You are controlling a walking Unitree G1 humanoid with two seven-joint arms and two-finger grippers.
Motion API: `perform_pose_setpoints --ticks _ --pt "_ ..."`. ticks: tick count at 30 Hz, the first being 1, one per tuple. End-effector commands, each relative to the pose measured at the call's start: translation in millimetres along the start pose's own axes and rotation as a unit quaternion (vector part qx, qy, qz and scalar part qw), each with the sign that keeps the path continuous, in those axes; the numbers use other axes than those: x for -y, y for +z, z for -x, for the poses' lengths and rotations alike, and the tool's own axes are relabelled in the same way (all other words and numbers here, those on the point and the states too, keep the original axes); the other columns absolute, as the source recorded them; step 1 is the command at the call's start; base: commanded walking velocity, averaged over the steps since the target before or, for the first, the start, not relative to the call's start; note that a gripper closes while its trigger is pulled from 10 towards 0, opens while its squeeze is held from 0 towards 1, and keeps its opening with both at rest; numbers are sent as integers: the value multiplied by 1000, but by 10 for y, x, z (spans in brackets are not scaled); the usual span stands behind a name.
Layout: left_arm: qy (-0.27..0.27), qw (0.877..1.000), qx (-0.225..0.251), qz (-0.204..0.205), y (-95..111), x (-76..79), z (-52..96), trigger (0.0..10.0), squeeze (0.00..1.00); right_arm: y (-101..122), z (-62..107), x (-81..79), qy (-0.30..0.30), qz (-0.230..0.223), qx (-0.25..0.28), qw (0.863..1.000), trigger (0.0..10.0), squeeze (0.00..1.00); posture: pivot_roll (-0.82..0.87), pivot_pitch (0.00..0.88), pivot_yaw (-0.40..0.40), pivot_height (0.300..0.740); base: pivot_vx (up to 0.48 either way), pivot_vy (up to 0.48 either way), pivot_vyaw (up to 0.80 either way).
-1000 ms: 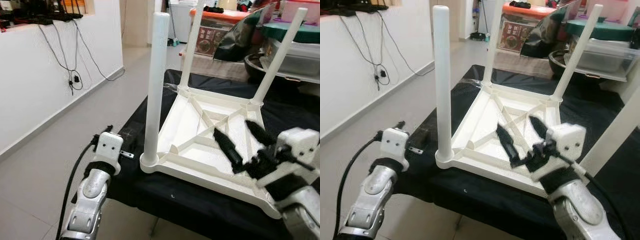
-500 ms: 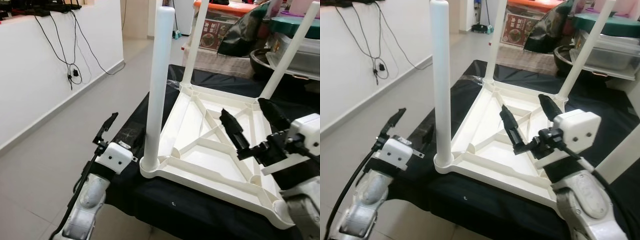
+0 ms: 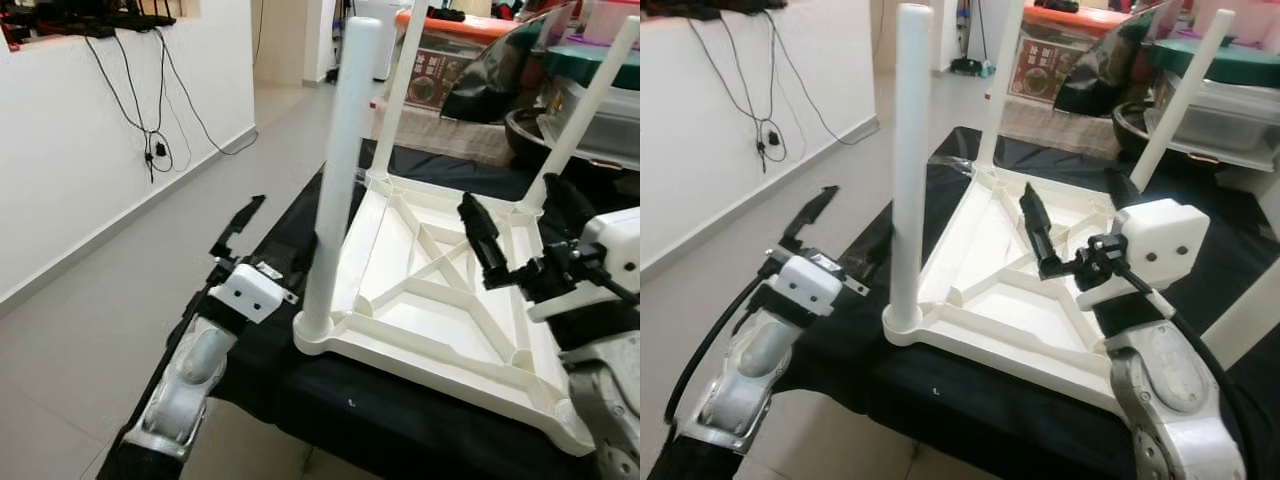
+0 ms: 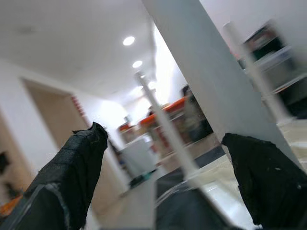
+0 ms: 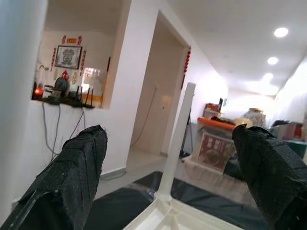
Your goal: Building children table
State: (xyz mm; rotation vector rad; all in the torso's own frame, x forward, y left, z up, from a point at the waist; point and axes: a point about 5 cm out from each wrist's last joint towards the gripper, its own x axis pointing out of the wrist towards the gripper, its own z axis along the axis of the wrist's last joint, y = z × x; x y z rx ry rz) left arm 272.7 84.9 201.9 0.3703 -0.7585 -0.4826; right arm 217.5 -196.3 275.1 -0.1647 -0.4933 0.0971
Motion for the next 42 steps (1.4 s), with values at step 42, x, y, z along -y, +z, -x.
perform_pose_setpoints --ticks 42 --pt "-178 943 -1 282 239 126 -154 10000 0 -100 -150 575 -196 117 16 973 10000 1000 102 0 -93 740 0 0 0"
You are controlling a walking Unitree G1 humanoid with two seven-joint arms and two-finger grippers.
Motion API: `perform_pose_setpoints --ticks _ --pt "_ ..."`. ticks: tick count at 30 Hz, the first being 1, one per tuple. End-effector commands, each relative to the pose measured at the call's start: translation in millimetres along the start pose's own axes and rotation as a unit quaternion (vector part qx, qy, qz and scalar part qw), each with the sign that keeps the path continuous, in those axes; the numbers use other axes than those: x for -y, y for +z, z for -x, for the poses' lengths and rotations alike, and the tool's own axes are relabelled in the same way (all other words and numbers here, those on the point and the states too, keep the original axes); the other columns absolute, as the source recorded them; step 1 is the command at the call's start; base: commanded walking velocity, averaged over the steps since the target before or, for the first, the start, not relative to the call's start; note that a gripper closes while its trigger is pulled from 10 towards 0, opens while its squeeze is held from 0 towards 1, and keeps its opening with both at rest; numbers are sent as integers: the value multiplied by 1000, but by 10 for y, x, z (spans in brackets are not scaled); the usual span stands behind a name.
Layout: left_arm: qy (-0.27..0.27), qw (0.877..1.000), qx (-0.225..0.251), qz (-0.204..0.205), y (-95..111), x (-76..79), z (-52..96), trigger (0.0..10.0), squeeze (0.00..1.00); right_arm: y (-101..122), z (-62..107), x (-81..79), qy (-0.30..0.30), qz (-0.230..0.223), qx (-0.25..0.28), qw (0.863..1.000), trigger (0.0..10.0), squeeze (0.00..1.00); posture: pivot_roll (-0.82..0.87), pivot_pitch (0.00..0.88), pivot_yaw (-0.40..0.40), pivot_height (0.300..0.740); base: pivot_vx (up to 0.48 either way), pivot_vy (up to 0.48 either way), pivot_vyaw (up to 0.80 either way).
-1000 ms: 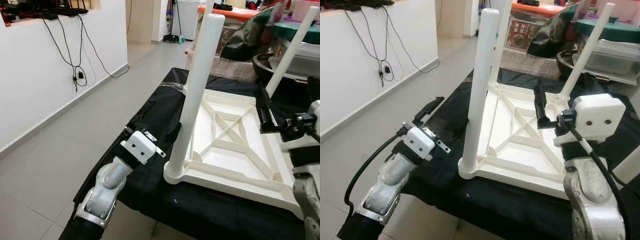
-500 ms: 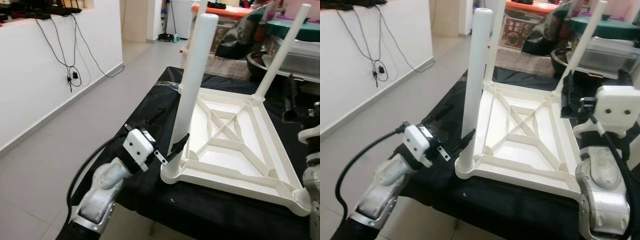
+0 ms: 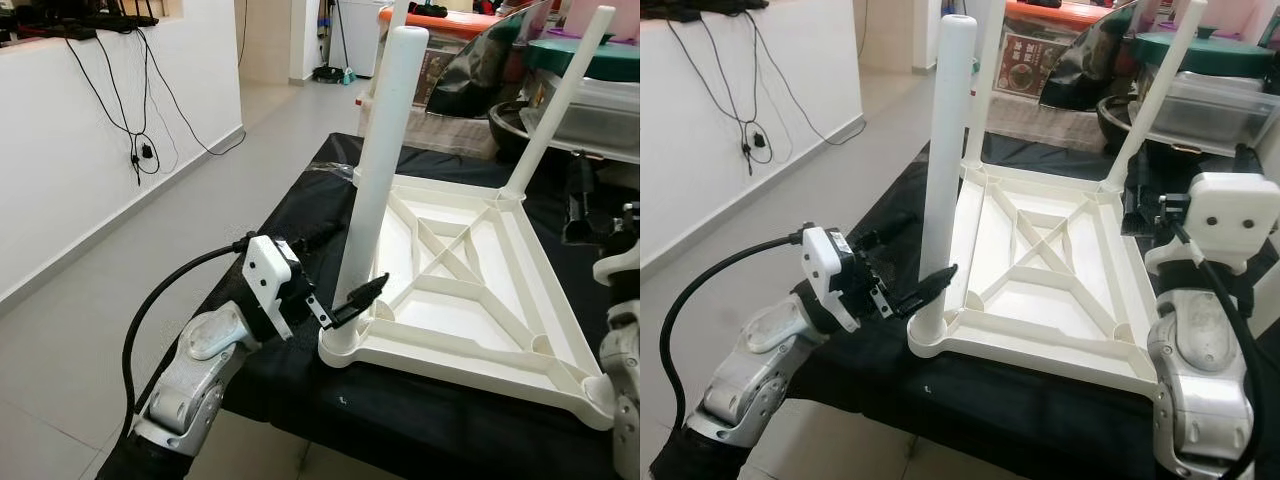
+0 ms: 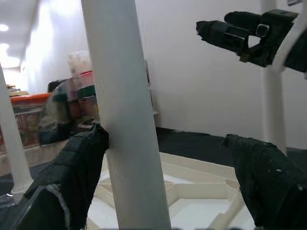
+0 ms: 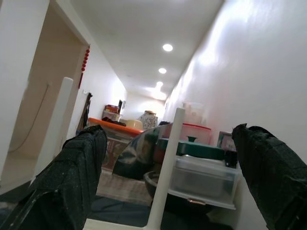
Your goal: Building children table
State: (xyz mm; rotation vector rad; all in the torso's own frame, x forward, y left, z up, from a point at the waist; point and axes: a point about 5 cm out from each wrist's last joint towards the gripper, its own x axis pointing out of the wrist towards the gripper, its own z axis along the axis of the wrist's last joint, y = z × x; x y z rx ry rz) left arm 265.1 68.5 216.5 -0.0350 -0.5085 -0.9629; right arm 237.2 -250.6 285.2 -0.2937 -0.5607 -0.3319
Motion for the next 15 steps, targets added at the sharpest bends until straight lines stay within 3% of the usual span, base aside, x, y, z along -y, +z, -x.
perform_pose_setpoints --ticks 1,6,9,15 --pt "-23 1000 6 4 35 55 -46 10000 0 -23 -6 7 -7 2 -1 1000 10000 1000 102 0 -93 740 0 0 0" --pt "-68 997 24 10 108 165 -138 10000 0 -34 -20 0 -11 0 2 1000 10000 1000 92 0 -88 740 0 0 0" --pt "-122 992 41 -4 178 255 -300 10000 0 -38 -45 -32 -13 -5 8 1000 10000 1000 81 0 -82 740 0 0 0" --pt "-132 989 53 -30 224 256 -398 10000 0 -21 -61 -43 -15 -8 15 1000 10000 1000 78 0 -79 740 0 0 0"
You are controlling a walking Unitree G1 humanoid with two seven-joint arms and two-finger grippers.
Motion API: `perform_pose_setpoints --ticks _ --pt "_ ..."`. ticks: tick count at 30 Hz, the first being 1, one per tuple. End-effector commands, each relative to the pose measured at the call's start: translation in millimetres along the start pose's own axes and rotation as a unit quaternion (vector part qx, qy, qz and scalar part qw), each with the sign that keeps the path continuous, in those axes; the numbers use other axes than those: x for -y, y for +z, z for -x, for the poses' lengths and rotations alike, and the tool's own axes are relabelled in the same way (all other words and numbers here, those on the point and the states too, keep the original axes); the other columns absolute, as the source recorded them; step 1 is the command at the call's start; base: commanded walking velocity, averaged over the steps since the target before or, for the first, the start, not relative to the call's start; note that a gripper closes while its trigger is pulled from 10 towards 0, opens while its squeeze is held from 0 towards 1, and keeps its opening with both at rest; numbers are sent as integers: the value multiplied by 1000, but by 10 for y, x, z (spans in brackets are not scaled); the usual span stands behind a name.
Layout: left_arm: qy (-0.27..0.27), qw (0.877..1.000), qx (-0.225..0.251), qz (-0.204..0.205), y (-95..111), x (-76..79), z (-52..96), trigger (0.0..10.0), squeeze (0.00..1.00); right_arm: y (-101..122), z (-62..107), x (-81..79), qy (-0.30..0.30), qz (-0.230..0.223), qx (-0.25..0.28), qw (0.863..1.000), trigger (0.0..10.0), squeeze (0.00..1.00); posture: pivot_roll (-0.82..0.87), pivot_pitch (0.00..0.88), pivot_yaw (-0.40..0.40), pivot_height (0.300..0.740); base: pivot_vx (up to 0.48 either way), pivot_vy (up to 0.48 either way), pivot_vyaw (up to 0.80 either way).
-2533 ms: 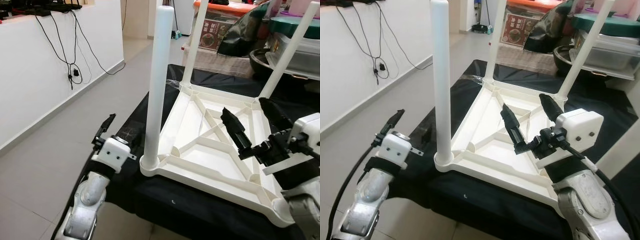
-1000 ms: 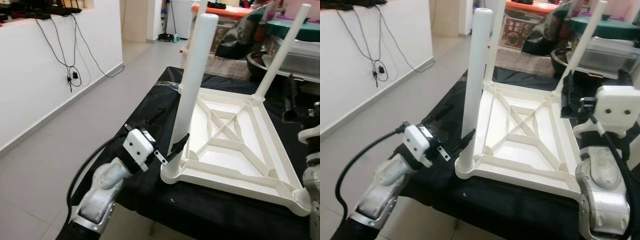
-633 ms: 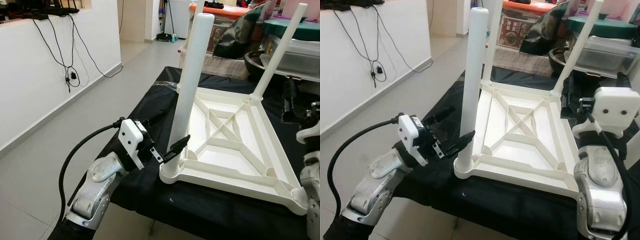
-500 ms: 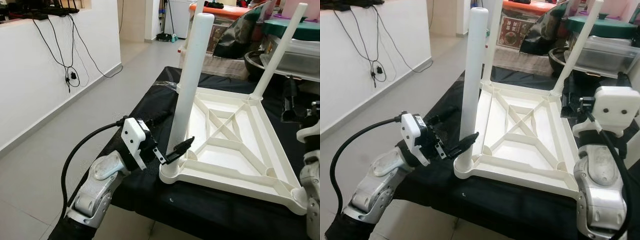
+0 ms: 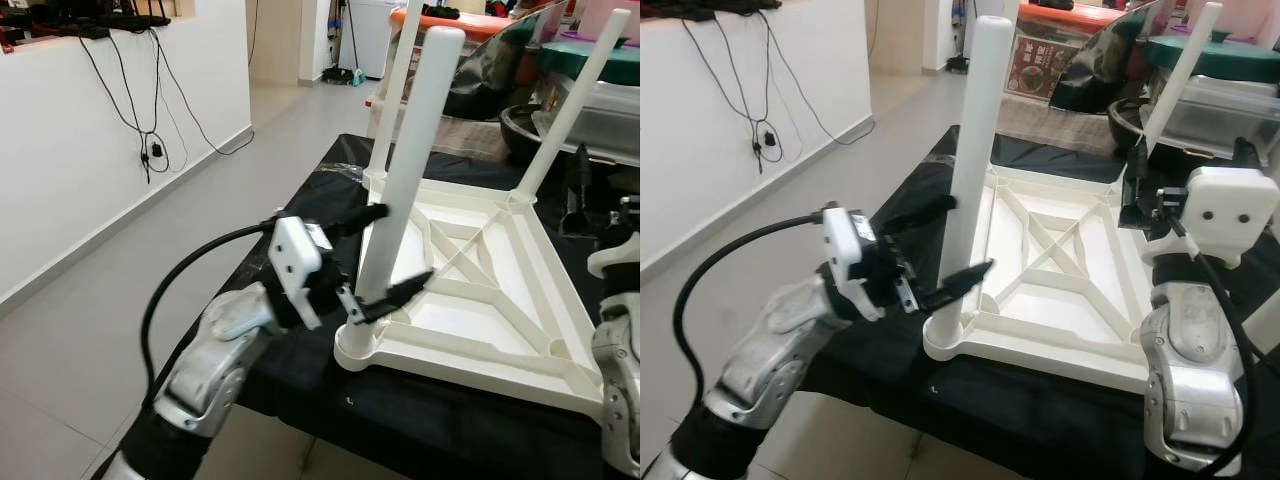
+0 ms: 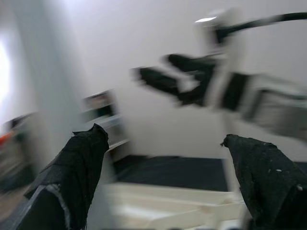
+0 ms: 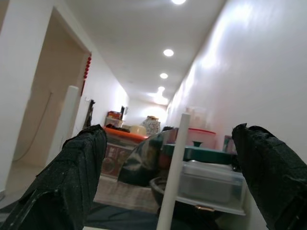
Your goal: Building children table
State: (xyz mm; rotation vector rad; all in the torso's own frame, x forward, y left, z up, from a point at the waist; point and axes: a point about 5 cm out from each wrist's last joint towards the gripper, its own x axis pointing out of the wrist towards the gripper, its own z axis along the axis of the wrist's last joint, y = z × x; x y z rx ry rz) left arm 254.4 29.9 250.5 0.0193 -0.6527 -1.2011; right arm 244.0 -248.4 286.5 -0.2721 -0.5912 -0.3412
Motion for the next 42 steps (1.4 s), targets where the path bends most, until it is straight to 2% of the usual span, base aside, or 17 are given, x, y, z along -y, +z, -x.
perform_pose_setpoints --ticks 1,7,11,14,15,16,18,20,22,24,26,27,28,29,30,36,42 --pt "-6 1000 -4 -5 -22 14 -3 10000 0 -7 -4 1 -5 3 3 1000 10000 1000 78 0 -79 740 0 0 0" --pt "-10 1000 -2 17 -70 42 -80 10000 0 -17 -8 -26 -7 2 5 1000 10000 1000 76 0 -78 740 0 0 0" --pt "-3 998 -32 48 -239 47 -95 10000 0 -29 -14 -32 -9 2 3 1000 10000 1000 71 0 -75 740 0 0 0" --pt "3 997 -41 61 -292 33 -89 10000 0 -32 -16 -34 -9 2 3 1000 10000 1000 71 0 -75 740 0 0 0" --pt "27 994 -65 86 -410 -32 -58 10000 0 -31 -17 -27 -11 4 3 1000 10000 1000 71 0 -75 740 0 0 0" --pt "27 994 -65 86 -410 -32 -58 10000 0 -31 -17 -27 -11 4 3 1000 10000 1000 71 0 -75 740 0 0 0" --pt "87 984 -107 115 -619 -202 3 10000 0 -49 -4 -6 -14 8 -1 1000 10000 1000 61 0 -70 740 0 0 0" --pt "127 975 -137 117 -746 -317 47 10000 0 -73 14 6 -15 12 -6 1000 10000 1000 57 0 -66 740 0 0 0" --pt "141 972 -147 114 -778 -356 59 10000 0 -84 22 8 -15 13 -8 1000 10000 1000 57 0 -66 740 0 0 0" --pt "181 962 -164 126 -846 -444 91 10000 0 -109 36 14 -15 16 -12 1000 10000 1000 53 0 -63 740 0 0 0" --pt "222 951 -179 115 -887 -538 134 10000 0 -131 50 23 -14 19 -17 1000 10000 1000 49 0 -62 740 0 0 0" --pt "222 951 -179 115 -887 -538 134 10000 0 -131 50 23 -14 19 -17 1000 10000 1000 49 0 -62 740 0 0 0" --pt "264 940 -189 102 -907 -625 179 10000 0 -152 64 31 -14 21 -22 999 10000 1000 51 0 -62 740 0 0 0" --pt "264 940 -189 102 -907 -625 179 10000 0 -152 64 31 -14 21 -22 999 10000 1000 51 0 -62 740 0 0 0" --pt "295 930 -197 99 -922 -686 220 10000 0 -168 75 38 -12 23 -25 999 10000 1000 50 0 -62 740 0 0 0" --pt "314 926 -190 82 -904 -698 239 10000 0 -156 85 46 -13 22 -24 999 10000 1000 55 0 -65 740 0 0 0" --pt "311 928 -189 79 -952 -586 226 10000 0 70 31 35 -24 31 31 999 10000 1000 55 0 -67 740 0 0 0"
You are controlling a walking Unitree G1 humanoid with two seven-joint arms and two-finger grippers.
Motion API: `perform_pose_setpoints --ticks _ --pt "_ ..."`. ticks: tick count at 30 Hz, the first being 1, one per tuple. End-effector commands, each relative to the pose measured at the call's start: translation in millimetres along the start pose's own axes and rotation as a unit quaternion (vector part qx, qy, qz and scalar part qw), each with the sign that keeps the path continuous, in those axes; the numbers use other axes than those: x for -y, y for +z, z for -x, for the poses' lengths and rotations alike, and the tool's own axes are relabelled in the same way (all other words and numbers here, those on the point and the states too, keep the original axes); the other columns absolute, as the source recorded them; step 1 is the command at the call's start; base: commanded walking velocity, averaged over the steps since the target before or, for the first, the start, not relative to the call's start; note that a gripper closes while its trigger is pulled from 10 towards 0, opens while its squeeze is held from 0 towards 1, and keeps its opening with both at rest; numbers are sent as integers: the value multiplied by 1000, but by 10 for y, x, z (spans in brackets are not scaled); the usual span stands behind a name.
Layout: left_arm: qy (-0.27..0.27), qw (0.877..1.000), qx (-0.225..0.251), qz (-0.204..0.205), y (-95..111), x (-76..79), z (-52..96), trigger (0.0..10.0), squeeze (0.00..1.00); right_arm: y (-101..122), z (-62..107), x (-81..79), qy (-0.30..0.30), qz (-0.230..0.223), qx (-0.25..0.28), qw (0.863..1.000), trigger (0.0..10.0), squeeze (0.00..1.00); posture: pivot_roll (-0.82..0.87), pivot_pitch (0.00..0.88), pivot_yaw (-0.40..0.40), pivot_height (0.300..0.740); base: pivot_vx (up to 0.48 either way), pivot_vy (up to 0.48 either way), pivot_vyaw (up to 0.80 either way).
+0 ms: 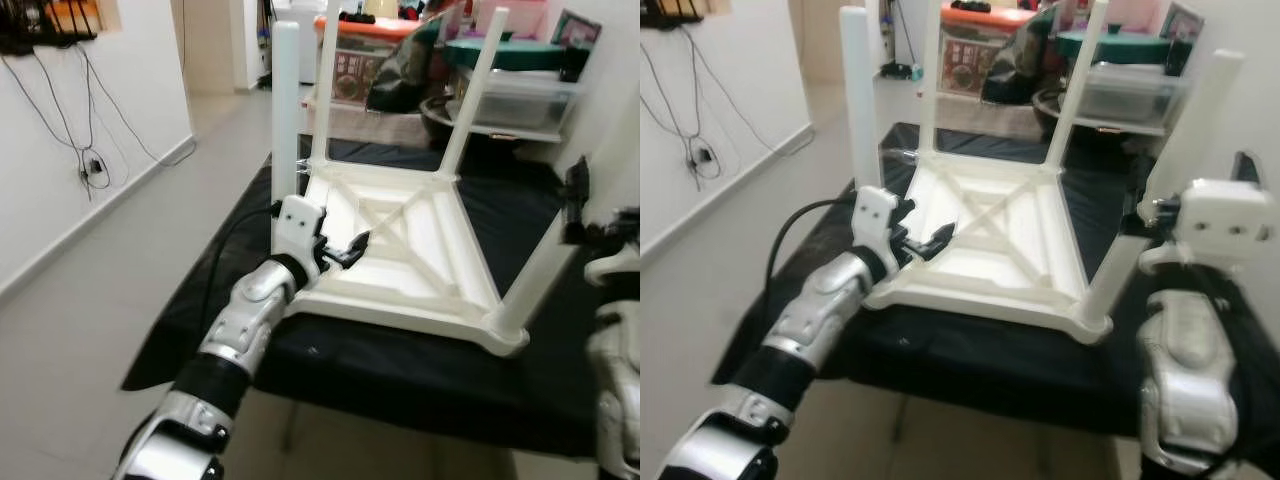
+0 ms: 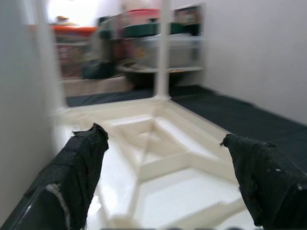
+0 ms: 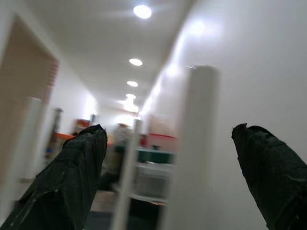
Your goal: Building children table
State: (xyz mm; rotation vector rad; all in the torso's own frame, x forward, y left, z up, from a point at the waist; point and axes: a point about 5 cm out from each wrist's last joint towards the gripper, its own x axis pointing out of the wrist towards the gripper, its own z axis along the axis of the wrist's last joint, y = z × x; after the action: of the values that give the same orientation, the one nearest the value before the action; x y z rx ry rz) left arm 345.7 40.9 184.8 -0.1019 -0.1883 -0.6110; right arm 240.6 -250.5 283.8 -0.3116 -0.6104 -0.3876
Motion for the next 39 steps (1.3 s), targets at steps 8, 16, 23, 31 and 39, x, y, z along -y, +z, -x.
perform_pose_setpoints --ticks 8,16,23,31,39 --pt "18 1000 -9 -23 -51 -50 16 10000 0 -2 -91 66 -7 -14 -8 1000 10000 1000 60 0 -70 740 0 0 0" --pt "43 999 -15 -28 -73 -170 45 10000 0 -68 -107 172 -39 14 -22 999 10000 1000 62 0 -71 740 0 0 0" --pt "90 995 -29 -21 -107 -352 55 10000 0 -160 -82 225 -52 14 -46 998 10000 1000 56 0 -69 740 0 0 0" --pt "71 997 -29 -22 -91 -374 30 10000 0 -199 -52 244 -59 16 -53 997 10000 1000 56 0 -66 740 0 0 0" --pt "66 997 -28 -20 -135 -286 35 10000 0 -230 -50 277 -68 23 -57 996 10000 1000 56 0 -66 740 0 0 0"
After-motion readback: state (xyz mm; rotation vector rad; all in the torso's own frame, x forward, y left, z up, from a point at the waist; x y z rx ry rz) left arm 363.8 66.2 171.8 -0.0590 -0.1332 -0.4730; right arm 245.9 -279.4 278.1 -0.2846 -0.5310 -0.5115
